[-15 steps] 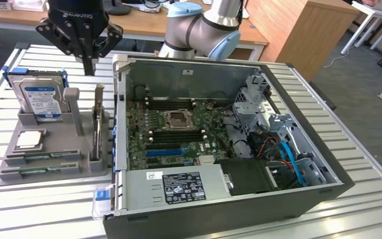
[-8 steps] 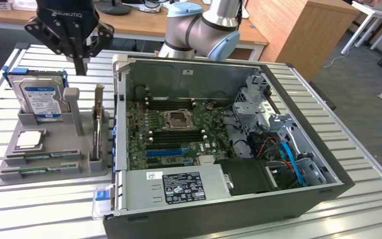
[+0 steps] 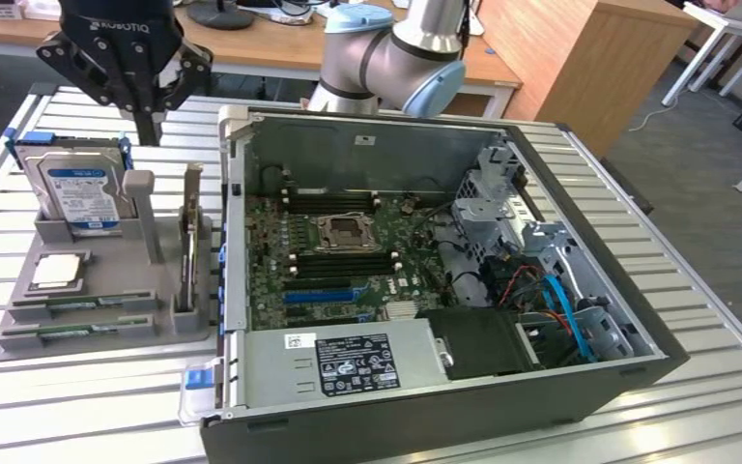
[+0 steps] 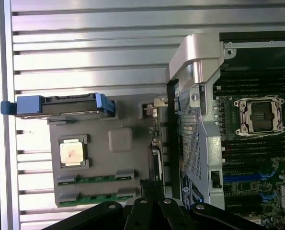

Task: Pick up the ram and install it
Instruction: 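Reach for the ram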

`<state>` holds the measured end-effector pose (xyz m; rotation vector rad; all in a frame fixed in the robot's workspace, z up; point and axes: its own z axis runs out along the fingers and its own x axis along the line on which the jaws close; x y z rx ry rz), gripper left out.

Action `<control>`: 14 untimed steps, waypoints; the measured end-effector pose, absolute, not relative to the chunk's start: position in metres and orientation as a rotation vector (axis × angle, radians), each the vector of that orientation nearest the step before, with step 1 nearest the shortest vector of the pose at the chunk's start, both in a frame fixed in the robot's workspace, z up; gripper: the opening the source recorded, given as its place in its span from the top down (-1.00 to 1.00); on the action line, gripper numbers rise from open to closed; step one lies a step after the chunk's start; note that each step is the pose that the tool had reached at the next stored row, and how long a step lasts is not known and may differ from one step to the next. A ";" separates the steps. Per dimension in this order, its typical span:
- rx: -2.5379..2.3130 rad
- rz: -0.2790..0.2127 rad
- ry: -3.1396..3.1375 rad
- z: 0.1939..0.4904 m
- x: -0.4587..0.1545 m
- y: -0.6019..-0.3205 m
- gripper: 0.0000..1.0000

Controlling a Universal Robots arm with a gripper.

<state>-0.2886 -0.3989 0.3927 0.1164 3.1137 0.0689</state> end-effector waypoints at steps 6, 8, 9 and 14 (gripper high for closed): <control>0.117 0.069 3.114 0.393 -0.296 -0.399 0.79; 0.117 0.069 3.114 0.393 -0.301 -0.399 0.79; 0.117 0.069 3.114 0.393 -0.303 -0.399 0.79; 0.117 0.069 3.114 0.393 -0.313 -0.399 0.79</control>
